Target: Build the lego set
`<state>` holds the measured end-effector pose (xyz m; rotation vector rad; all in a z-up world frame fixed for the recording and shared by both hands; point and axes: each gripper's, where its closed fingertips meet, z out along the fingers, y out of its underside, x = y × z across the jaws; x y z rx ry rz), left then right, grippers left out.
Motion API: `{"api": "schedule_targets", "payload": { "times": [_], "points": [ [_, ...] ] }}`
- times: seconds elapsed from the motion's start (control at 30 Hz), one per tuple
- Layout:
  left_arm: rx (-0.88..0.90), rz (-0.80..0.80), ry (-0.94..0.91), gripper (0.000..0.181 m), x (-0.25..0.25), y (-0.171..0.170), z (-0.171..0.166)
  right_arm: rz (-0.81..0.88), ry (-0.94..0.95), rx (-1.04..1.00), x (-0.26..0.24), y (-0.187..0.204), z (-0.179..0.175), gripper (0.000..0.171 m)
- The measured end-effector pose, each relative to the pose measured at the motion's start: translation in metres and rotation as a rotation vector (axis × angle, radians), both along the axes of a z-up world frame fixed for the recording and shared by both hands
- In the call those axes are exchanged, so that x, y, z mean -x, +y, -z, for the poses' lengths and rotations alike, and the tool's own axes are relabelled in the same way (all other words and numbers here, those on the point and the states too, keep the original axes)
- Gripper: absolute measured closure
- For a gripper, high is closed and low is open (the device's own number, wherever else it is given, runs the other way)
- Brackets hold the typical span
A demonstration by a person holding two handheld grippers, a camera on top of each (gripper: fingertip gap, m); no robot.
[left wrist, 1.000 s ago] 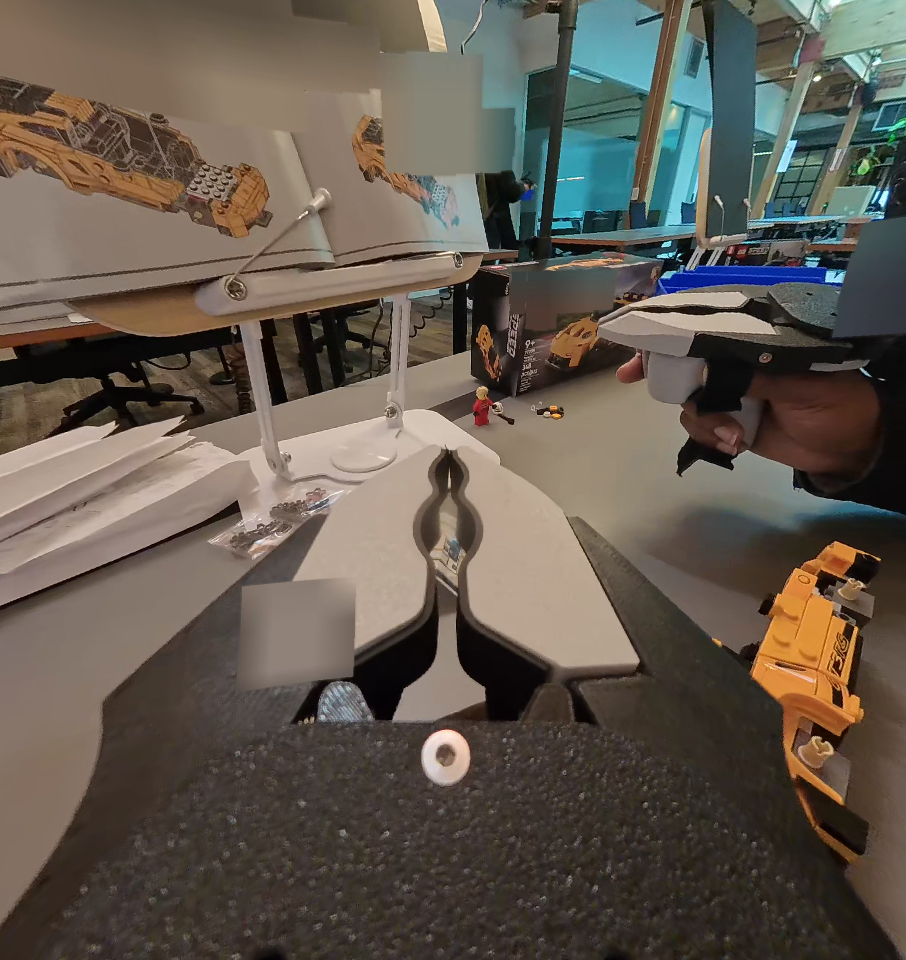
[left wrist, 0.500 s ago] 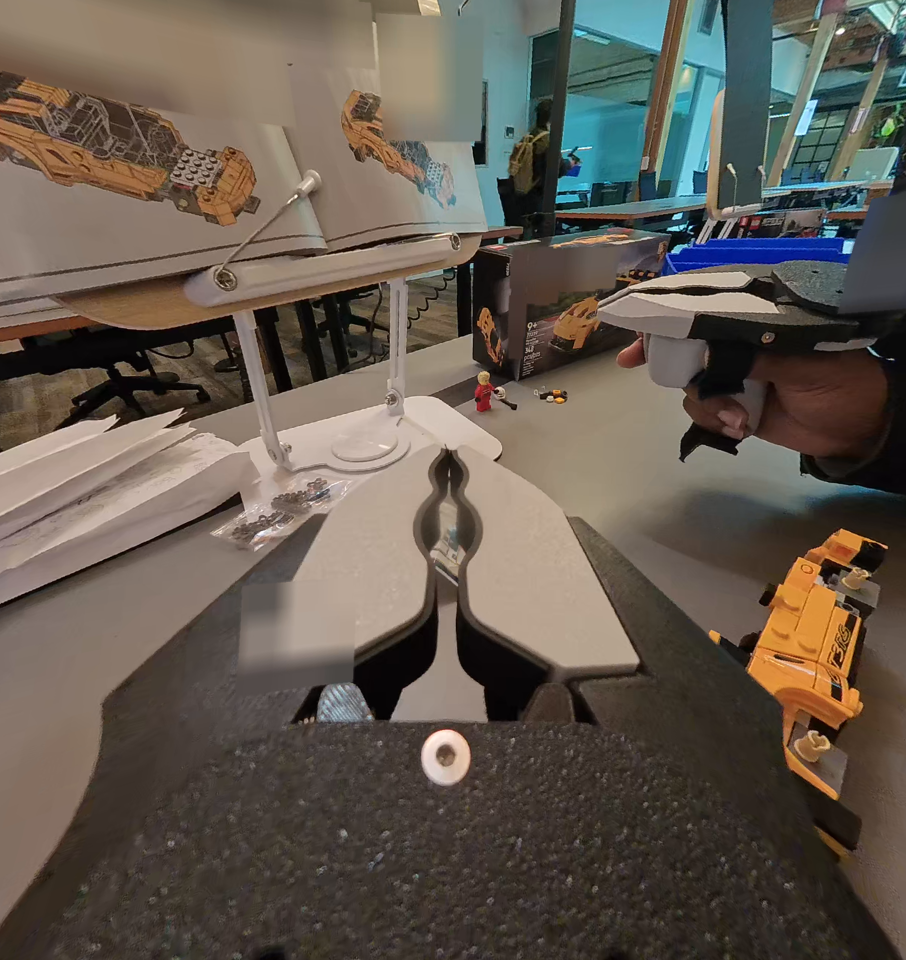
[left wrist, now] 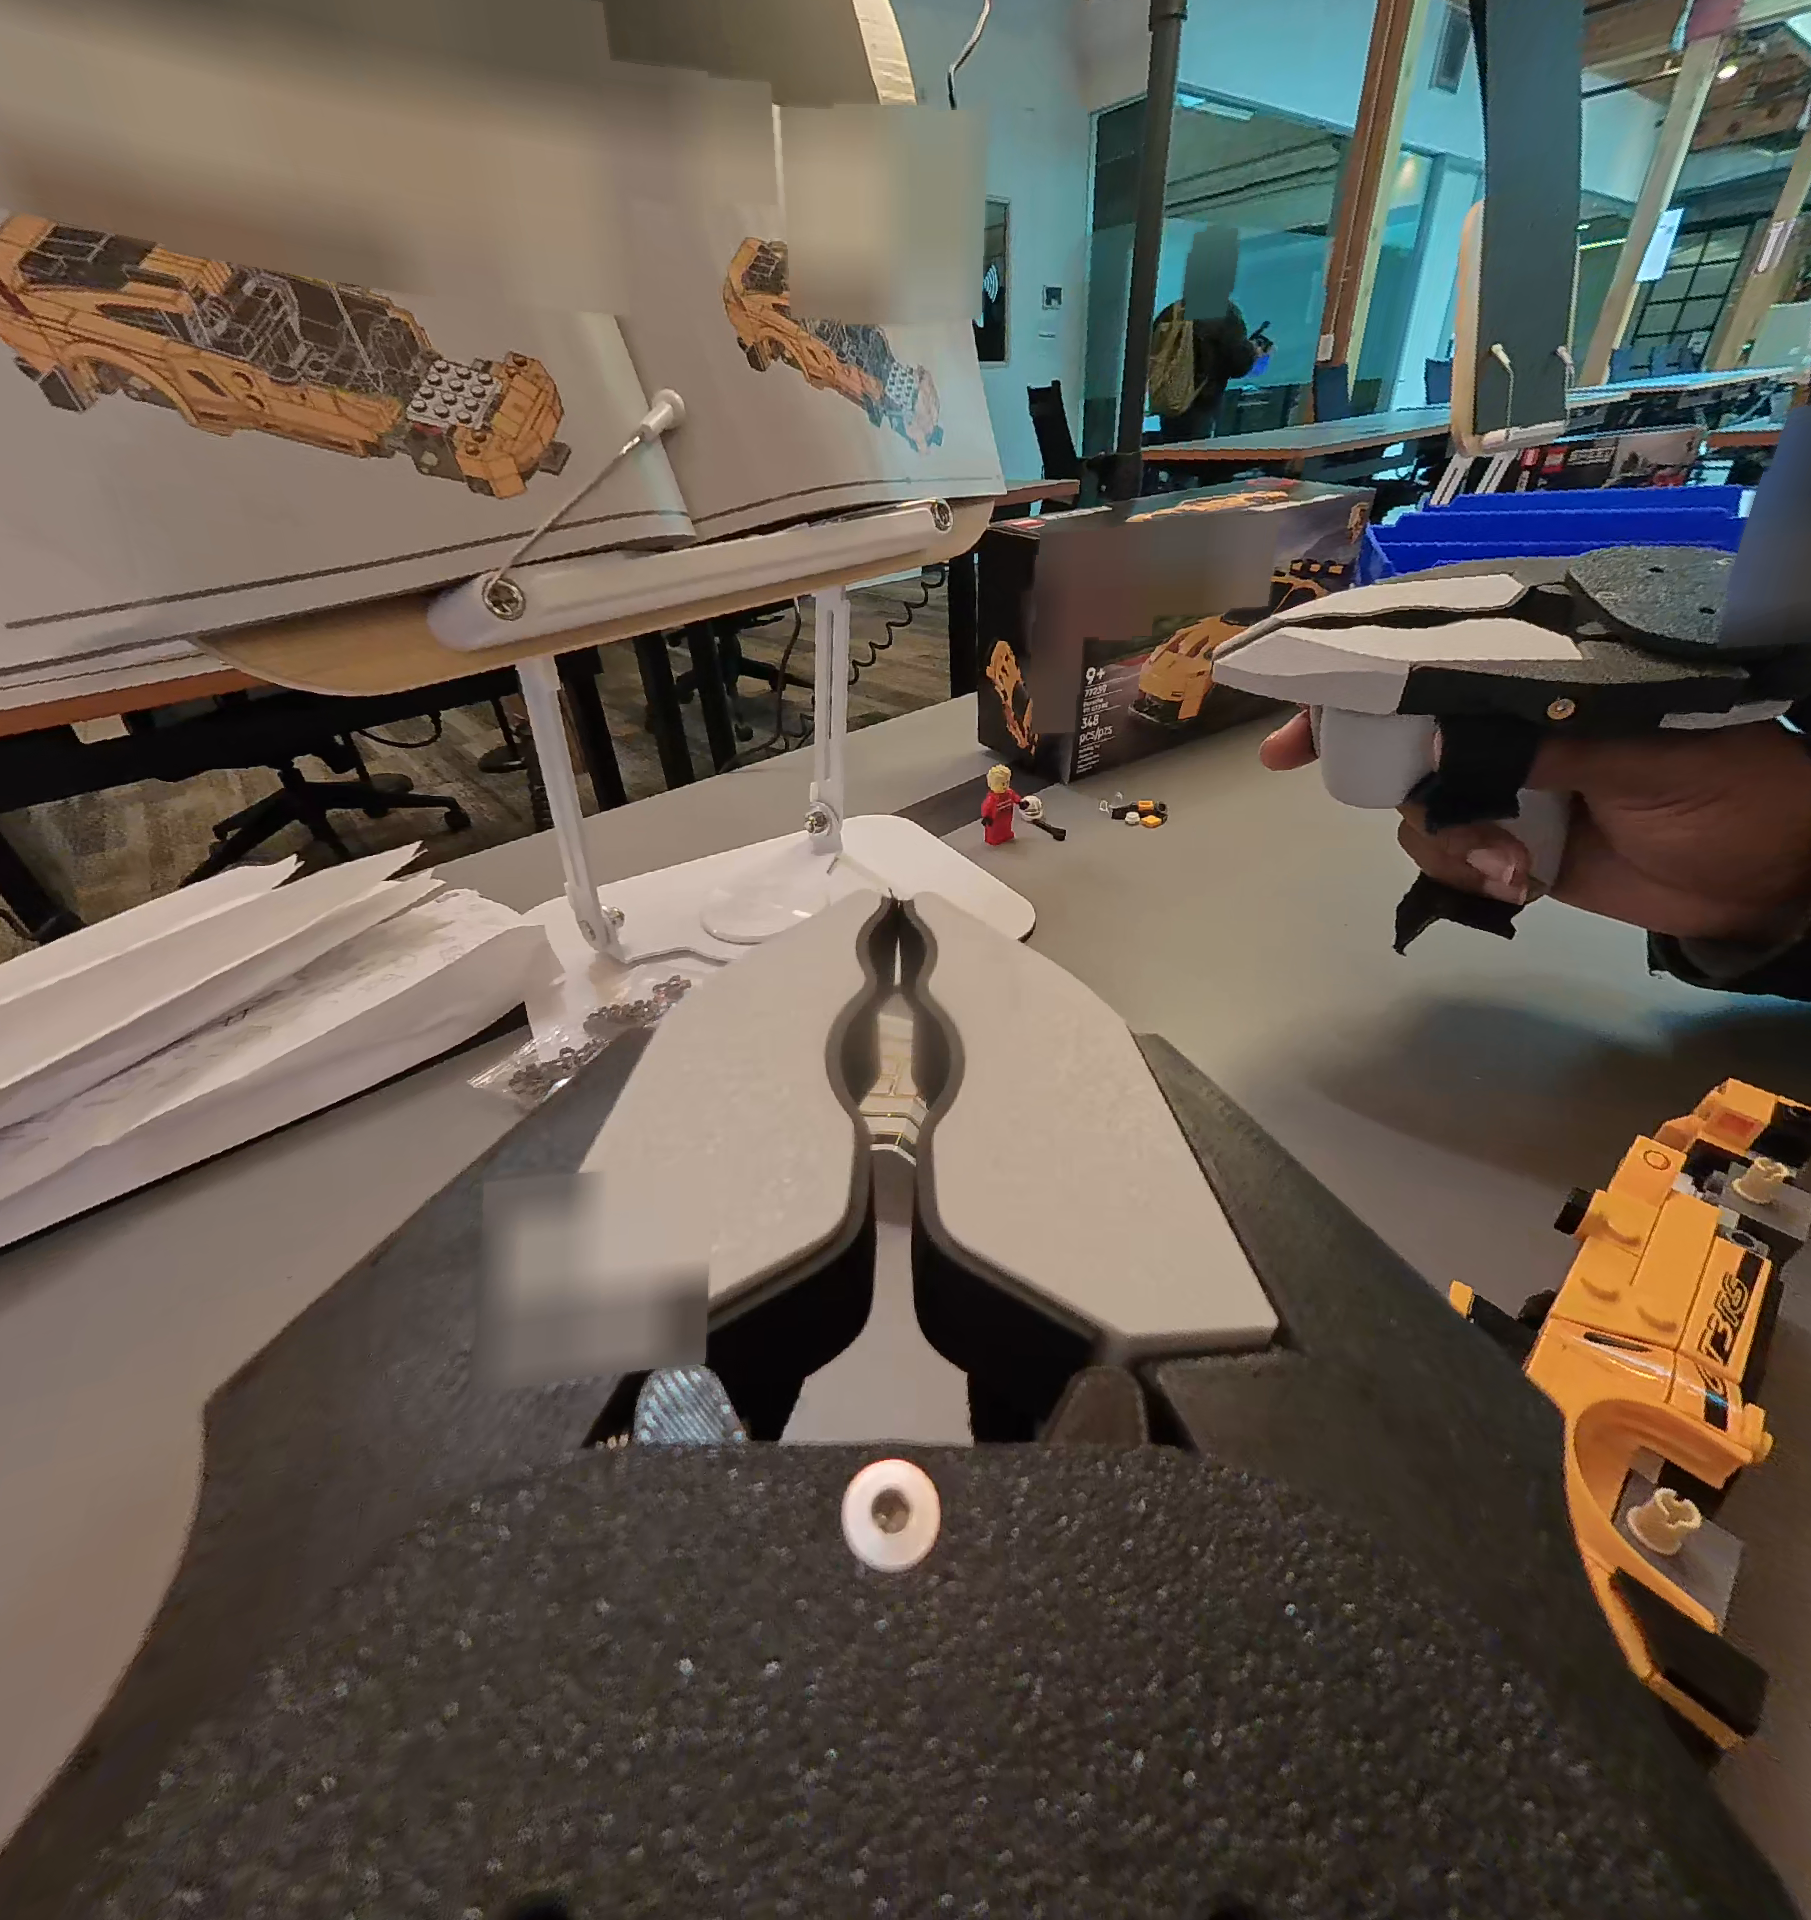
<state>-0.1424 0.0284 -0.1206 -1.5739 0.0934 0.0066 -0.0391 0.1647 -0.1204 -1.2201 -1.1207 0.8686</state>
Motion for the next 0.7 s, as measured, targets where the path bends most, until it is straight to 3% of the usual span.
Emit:
{"api": "schedule_targets", "payload": {
  "times": [0.7],
  "points": [
    [-0.016, -0.067, -0.018, 0.181, 0.012, -0.003, -0.004, 0.011, -0.013, 0.025, 0.002, 0.002, 0.005, 0.171]
  ]
}}
